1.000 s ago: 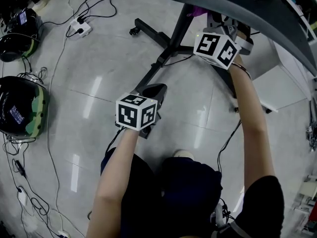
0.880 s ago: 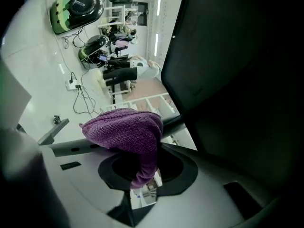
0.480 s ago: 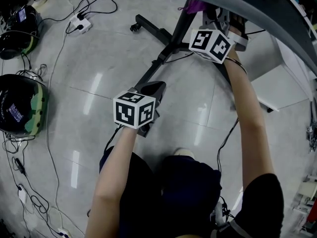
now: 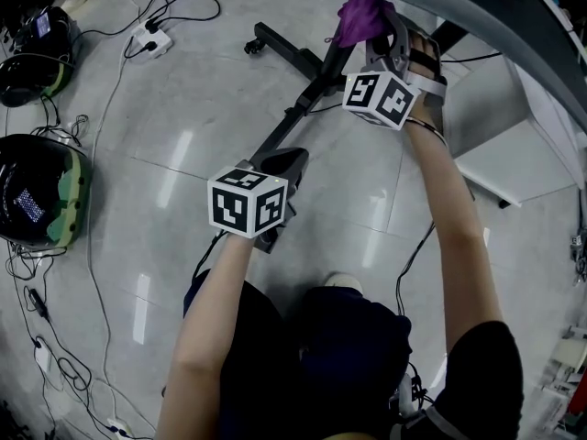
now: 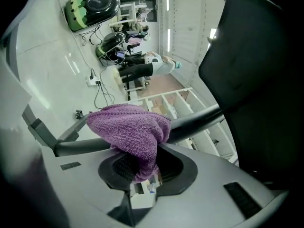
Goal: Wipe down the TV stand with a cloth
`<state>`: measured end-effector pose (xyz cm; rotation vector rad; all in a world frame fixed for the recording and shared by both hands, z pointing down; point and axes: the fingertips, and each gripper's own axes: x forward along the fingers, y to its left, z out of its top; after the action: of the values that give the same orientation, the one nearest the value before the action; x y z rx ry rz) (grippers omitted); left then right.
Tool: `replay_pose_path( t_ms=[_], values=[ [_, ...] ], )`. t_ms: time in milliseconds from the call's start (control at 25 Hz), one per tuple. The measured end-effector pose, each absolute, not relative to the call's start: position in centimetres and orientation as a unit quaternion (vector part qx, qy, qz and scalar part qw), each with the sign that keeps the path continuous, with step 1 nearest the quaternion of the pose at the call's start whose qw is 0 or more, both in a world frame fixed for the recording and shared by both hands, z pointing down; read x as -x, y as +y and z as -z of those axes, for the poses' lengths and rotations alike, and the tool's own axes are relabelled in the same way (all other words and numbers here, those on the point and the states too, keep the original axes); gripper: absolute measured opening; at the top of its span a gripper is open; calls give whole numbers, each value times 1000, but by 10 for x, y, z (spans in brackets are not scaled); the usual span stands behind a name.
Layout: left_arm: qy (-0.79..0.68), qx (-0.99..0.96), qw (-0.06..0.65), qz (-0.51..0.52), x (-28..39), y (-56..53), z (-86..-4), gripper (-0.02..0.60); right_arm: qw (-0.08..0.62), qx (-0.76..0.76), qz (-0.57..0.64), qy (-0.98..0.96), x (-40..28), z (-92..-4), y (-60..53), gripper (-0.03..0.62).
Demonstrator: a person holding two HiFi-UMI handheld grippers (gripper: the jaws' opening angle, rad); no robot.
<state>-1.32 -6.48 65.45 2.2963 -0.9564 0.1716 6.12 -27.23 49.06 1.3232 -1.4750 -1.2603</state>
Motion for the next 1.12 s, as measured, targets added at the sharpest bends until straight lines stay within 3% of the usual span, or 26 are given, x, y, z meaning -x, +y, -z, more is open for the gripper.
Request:
replay_pose_path(
  t_ms=[1120],
  values=[
    [-374,-866,315,-102,25,-67,-674,6,451,-483,401,-635,-65,-656,-279,97]
  ],
)
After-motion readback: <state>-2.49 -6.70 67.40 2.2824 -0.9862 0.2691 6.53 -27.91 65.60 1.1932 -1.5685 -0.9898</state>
